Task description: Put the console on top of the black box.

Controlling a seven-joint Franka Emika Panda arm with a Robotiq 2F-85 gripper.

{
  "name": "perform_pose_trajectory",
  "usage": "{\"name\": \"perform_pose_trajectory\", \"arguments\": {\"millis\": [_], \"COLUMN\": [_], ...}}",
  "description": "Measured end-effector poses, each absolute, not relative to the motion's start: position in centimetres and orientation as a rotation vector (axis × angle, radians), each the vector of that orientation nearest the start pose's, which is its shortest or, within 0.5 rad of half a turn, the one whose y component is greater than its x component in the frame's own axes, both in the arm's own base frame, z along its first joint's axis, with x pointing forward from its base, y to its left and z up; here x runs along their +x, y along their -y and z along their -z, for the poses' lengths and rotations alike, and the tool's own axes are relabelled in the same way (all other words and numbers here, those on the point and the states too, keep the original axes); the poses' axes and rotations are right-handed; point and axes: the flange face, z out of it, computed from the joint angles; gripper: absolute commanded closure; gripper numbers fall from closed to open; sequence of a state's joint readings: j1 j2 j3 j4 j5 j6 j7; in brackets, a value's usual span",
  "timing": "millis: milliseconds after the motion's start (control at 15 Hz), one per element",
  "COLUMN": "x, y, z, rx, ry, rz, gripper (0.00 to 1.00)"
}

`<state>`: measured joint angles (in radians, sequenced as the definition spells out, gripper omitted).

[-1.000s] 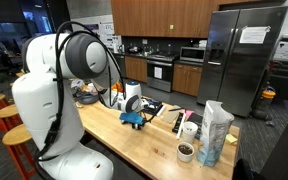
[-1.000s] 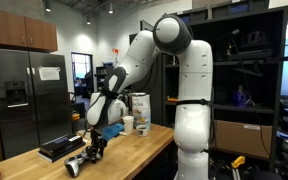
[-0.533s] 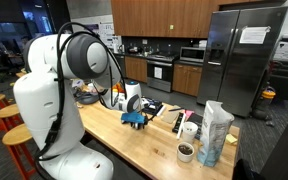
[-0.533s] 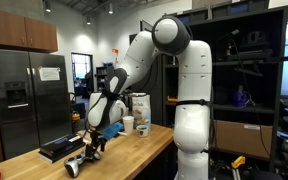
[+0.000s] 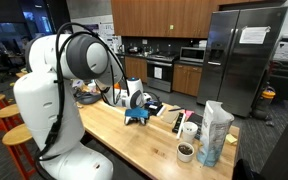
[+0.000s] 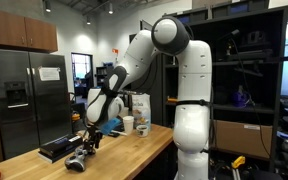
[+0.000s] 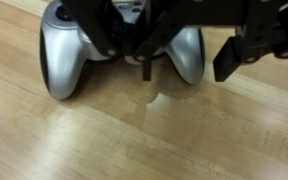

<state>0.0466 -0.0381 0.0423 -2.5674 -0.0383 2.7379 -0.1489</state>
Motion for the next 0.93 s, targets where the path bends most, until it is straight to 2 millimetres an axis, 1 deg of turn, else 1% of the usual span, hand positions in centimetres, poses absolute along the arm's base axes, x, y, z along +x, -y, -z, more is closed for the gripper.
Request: {"name": "perform_pose_trajectory", "arguments": {"millis": [267, 333, 600, 800, 933], "x": [46.8, 46.9, 46.6, 46.1, 45.8], "y": [-4.5, -4.4, -4.3, -5.0, -5.9], "z": [-30.0, -30.0, -29.7, -29.3, -29.1], "rx": [-3.105, -3.101, -3.073, -3.051, -3.044], "ry": [0.461, 0.461, 0.460, 0.493, 0.537], "rz": [0.364, 0.373, 0.403, 0.404, 0.397], "gripper": [0.96, 0.99, 1.00, 1.00, 1.00]}}
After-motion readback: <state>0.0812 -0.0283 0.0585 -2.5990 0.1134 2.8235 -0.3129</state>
